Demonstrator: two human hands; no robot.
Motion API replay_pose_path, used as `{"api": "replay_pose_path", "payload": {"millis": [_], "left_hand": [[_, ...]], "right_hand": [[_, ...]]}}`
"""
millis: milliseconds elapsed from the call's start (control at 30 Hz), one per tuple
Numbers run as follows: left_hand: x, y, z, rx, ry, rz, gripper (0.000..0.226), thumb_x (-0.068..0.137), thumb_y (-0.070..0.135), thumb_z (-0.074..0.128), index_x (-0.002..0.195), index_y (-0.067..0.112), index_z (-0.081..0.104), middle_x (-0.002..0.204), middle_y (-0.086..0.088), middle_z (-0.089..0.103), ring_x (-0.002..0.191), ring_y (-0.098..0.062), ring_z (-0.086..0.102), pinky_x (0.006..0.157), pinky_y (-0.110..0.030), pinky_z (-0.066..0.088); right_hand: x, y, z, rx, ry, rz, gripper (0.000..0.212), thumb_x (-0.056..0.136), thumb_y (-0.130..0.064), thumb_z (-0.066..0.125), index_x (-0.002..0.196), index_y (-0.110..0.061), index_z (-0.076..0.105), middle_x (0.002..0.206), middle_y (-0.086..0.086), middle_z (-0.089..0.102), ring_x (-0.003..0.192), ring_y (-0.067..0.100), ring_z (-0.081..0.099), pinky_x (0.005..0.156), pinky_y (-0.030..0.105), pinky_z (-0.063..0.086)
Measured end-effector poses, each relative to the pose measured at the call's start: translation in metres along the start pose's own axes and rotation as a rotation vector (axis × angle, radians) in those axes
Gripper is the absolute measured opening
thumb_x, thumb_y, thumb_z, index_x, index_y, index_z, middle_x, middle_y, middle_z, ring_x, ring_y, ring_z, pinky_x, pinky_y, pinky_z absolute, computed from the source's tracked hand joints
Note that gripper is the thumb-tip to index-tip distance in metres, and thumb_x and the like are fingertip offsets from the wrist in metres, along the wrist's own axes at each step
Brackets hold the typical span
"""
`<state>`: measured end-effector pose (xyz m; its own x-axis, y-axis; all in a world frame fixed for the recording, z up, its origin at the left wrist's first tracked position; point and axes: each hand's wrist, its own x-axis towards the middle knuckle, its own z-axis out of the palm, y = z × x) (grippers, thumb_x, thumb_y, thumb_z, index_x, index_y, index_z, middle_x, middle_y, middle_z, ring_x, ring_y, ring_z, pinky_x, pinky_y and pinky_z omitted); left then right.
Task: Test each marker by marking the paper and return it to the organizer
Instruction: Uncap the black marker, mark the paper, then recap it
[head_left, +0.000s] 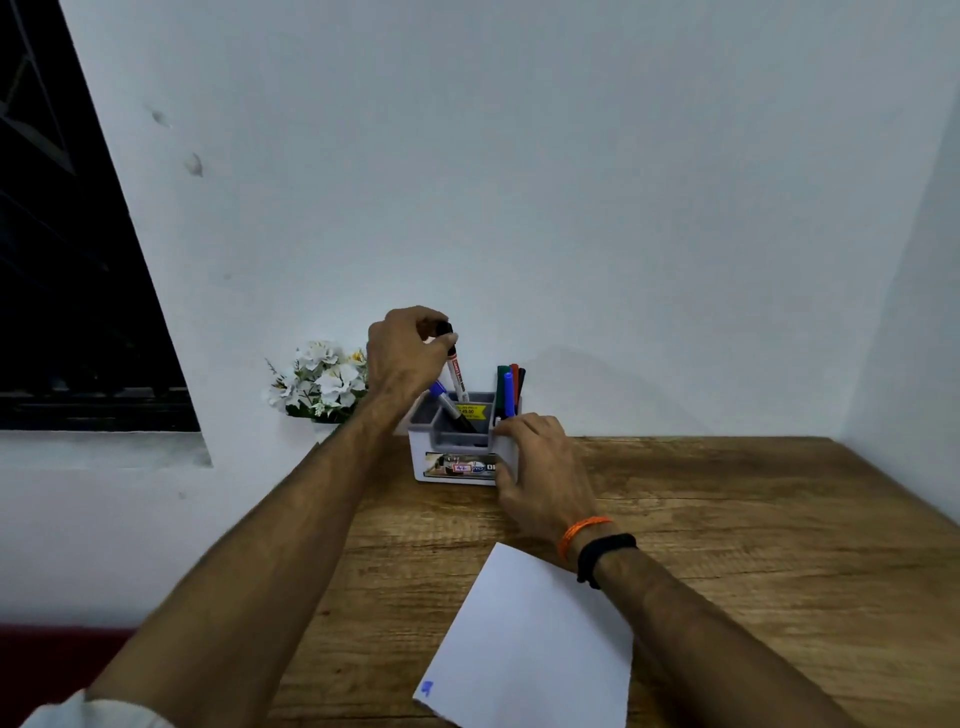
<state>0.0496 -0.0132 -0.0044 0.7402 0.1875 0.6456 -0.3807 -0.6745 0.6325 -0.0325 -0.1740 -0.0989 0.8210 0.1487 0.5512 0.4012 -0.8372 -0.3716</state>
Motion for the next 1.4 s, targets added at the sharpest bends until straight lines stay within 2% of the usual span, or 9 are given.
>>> {"api": "replay_pose_path", "payload": {"millis": [133,267,367,500,600,933,1167,1300,1400], "left_hand": [[-0.008,0.025,-0.035,-0.146,0.101,0.027,0.026,0.080,0.024,0.077,0.105,0.017,0.074,0.096,0.008,0.073,0.080,0.002,0.065,0.076,0.002,0.042],[-0.042,0.038,-0.064,-0.357,0.164,-0.082,0.022,0.079,0.023,0.078,0.100,0.021,0.075,0.092,0.009,0.074,0.084,0.001,0.068,0.080,-0.013,0.050],[-0.080,0.033,-0.073,-0.659,0.143,-0.271,0.018,0.081,0.012,0.077,0.099,0.014,0.074,0.090,-0.004,0.075,0.079,-0.012,0.070,0.066,-0.020,0.055],[-0.133,0.026,-0.081,-1.002,0.062,-0.598,0.022,0.083,0.001,0.071,0.104,0.004,0.069,0.087,-0.008,0.072,0.069,-0.010,0.070,0.064,-0.020,0.058],[-0.160,0.015,-0.086,-1.095,-0.076,-0.674,0.021,0.085,-0.001,0.066,0.106,0.001,0.065,0.094,-0.012,0.072,0.077,-0.014,0.073,0.072,-0.024,0.060],[-0.175,0.007,-0.090,-0.204,-0.769,0.038,0.013,0.089,0.022,0.067,0.097,0.013,0.072,0.081,0.000,0.073,0.072,-0.015,0.071,0.063,-0.025,0.056],[-0.182,-0.008,-0.067,-0.097,-0.793,0.209,0.027,0.096,0.041,0.050,0.084,0.023,0.067,0.068,-0.003,0.059,0.057,-0.007,0.047,0.053,-0.026,0.036],[-0.187,-0.012,-0.063,-0.146,-0.792,0.241,0.022,0.095,0.043,0.044,0.089,0.034,0.063,0.072,0.000,0.059,0.062,-0.015,0.050,0.055,-0.035,0.040],[-0.188,-0.015,-0.063,-0.121,-0.824,0.286,0.024,0.097,0.040,0.048,0.095,0.025,0.066,0.076,-0.001,0.062,0.064,-0.015,0.052,0.055,-0.025,0.039]], "right_hand": [[-0.004,-0.006,-0.004,-0.006,-0.025,0.011,0.041,0.091,-0.022,0.062,0.130,-0.017,0.054,0.133,0.003,0.056,0.123,0.019,0.046,0.108,0.029,0.038],[-0.013,-0.024,-0.008,0.096,0.091,0.007,0.038,0.088,-0.025,0.068,0.123,-0.013,0.061,0.121,0.004,0.061,0.111,0.018,0.053,0.094,0.021,0.043],[-0.024,-0.046,-0.015,0.490,0.067,0.166,0.030,0.086,-0.033,0.073,0.110,-0.015,0.069,0.091,-0.003,0.069,0.083,0.006,0.062,0.067,0.005,0.042],[-0.043,-0.068,-0.031,1.221,-0.204,0.515,0.042,0.087,-0.051,0.066,0.102,-0.013,0.074,0.082,0.000,0.073,0.067,0.009,0.062,0.055,0.022,0.046],[-0.056,-0.069,-0.041,1.458,-0.177,0.595,0.032,0.087,-0.044,0.068,0.098,-0.014,0.074,0.075,0.000,0.069,0.056,0.008,0.053,0.048,0.022,0.042],[-0.088,-0.036,-0.047,1.103,-0.248,0.362,0.015,0.092,-0.015,0.065,0.094,-0.004,0.076,0.081,0.012,0.074,0.058,0.012,0.058,0.052,0.021,0.045],[-0.092,-0.026,-0.040,1.098,-0.285,0.349,0.023,0.081,-0.030,0.077,0.083,-0.009,0.070,0.086,0.020,0.073,0.055,0.015,0.057,0.051,0.024,0.043],[-0.091,-0.028,-0.036,1.144,-0.295,0.379,0.031,0.073,-0.034,0.079,0.078,-0.009,0.062,0.072,0.015,0.067,0.051,0.015,0.053,0.046,0.022,0.041],[-0.092,-0.029,-0.033,1.168,-0.321,0.385,0.031,0.074,-0.033,0.076,0.077,-0.008,0.059,0.065,0.011,0.064,0.049,0.015,0.053,0.044,0.021,0.041]]}}
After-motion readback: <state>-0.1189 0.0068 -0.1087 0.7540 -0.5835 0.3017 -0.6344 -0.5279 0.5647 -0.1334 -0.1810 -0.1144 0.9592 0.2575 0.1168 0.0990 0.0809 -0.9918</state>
